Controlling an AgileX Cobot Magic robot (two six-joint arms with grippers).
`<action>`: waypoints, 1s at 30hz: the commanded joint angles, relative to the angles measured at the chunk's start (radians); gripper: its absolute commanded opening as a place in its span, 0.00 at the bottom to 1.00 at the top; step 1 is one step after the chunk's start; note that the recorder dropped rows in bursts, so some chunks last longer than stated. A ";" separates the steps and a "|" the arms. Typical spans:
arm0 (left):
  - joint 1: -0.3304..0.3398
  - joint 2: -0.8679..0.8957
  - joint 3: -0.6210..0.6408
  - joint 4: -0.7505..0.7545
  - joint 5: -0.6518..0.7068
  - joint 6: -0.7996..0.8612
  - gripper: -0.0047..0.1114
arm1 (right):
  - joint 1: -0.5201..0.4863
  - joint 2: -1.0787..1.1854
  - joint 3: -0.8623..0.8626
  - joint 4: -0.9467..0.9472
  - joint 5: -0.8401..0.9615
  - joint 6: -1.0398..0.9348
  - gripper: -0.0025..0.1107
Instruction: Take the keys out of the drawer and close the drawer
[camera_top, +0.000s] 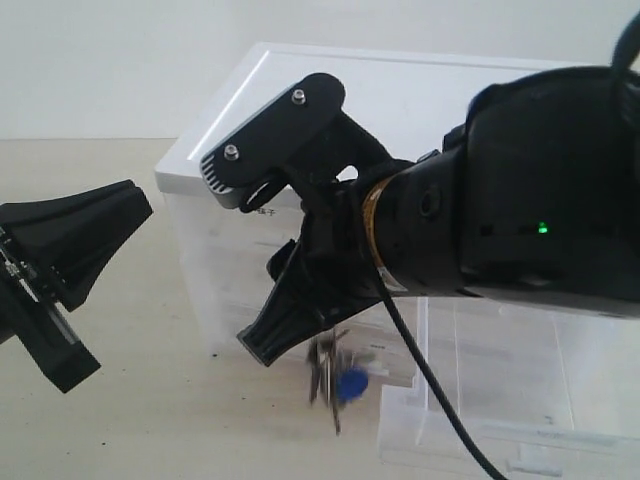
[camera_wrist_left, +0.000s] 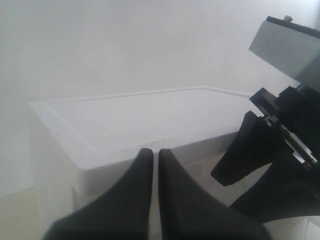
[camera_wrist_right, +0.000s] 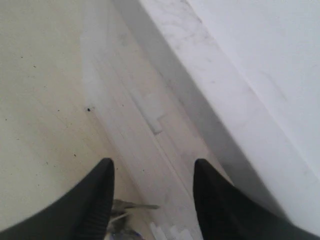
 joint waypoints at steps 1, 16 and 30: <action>-0.004 -0.005 0.004 -0.001 -0.010 0.001 0.08 | -0.007 -0.003 0.002 -0.027 0.010 0.001 0.40; -0.004 -0.005 0.004 0.107 -0.010 -0.042 0.08 | -0.005 -0.181 0.002 -0.021 0.101 -0.019 0.02; -0.476 0.099 -0.233 0.708 0.239 -0.323 0.08 | -0.007 -0.492 0.208 -0.372 0.256 0.288 0.02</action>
